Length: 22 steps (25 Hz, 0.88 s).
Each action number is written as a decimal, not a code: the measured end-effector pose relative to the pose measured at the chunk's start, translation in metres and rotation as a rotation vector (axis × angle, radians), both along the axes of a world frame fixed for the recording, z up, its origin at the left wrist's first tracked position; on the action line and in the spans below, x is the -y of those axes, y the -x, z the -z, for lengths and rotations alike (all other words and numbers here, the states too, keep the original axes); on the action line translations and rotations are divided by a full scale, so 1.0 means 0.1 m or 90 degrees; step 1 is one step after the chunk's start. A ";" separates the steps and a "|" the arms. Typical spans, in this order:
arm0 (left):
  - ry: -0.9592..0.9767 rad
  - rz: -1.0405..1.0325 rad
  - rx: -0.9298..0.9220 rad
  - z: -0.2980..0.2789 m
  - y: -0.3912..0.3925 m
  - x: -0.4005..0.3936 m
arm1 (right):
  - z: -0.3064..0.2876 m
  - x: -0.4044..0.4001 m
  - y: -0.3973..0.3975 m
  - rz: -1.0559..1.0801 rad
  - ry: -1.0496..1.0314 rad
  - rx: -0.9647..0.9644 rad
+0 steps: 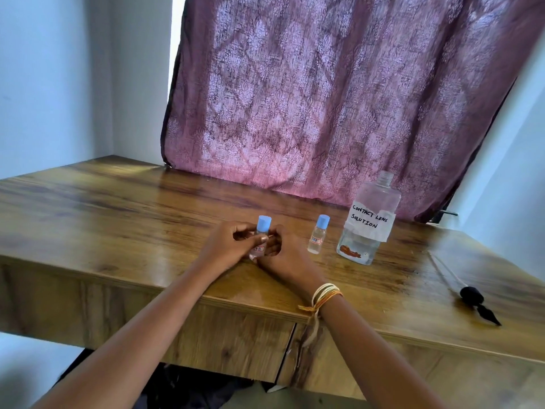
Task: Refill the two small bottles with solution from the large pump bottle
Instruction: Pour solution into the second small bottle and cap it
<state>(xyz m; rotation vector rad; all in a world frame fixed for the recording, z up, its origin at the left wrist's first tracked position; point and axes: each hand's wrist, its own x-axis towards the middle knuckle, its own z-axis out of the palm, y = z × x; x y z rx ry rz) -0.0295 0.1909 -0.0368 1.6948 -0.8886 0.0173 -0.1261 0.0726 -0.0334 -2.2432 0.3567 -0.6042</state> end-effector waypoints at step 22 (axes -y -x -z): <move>-0.223 0.034 0.212 0.06 0.38 0.05 | -0.02 0.26 0.23 0.090 0.003 -0.084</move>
